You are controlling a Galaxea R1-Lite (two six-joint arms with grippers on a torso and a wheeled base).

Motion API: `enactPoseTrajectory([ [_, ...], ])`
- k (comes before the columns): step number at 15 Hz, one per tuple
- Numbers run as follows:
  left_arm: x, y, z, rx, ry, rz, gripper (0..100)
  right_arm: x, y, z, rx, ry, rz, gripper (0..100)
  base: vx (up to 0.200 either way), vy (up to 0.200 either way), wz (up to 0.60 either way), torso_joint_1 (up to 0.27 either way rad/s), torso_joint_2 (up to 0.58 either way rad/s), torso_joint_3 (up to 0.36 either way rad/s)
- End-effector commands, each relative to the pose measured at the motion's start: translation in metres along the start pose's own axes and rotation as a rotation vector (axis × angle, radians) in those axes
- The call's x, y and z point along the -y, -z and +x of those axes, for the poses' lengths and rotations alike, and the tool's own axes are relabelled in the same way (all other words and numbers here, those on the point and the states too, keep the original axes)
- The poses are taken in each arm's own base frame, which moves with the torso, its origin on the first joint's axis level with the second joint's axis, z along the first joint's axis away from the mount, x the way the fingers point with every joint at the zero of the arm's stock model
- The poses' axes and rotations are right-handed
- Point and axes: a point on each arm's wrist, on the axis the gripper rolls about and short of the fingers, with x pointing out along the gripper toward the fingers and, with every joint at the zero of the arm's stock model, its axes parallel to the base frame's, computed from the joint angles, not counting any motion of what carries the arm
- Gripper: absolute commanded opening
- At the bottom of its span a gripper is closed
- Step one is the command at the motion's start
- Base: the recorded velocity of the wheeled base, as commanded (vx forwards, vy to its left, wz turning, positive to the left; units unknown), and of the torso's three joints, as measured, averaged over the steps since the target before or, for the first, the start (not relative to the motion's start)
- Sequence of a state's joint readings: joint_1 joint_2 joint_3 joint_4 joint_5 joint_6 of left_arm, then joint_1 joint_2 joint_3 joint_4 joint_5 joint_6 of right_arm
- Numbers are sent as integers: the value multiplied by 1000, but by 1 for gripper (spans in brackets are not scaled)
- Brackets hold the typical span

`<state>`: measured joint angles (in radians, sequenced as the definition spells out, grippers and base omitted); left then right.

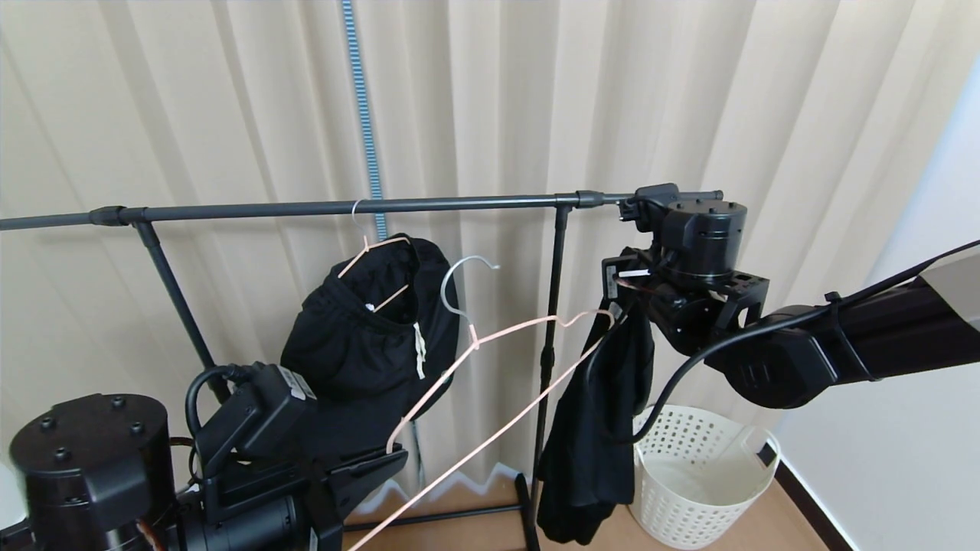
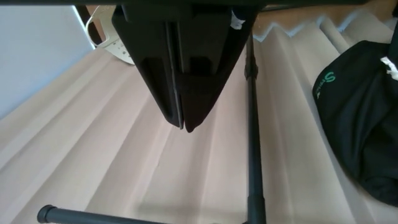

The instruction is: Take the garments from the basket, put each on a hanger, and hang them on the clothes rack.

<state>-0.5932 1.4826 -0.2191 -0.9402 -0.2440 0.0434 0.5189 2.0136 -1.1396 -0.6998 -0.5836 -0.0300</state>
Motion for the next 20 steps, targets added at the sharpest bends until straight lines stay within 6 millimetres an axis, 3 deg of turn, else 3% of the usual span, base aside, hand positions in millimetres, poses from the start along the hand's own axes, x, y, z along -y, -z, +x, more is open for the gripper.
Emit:
enactPoseTrajectory([
  [1, 0, -1, 2, 2, 0, -9, 0, -8, 5, -3, -9, -20, -12, 0, 0, 0, 0, 0, 0, 0],
  [8, -1, -2, 5, 16, 1, -46, 0, -25, 12, -22, -28, -64, -39, 0, 0, 0, 0, 0, 0, 0],
  [16, -2, -1, 9, 44, -3, -49, 0, -27, 7, -44, -18, -103, -47, 0, 0, 0, 0, 0, 0, 0],
  [17, -2, -1, 9, 44, -3, -47, 0, -29, 1, -60, -6, -136, -48, 0, 0, 0, 0, 0, 0, 0],
  [20, -2, 0, 9, 43, -5, -48, 0, -39, -1, -82, 0, -203, -57, 0, 0, 0, 0, 0, 0, 0],
])
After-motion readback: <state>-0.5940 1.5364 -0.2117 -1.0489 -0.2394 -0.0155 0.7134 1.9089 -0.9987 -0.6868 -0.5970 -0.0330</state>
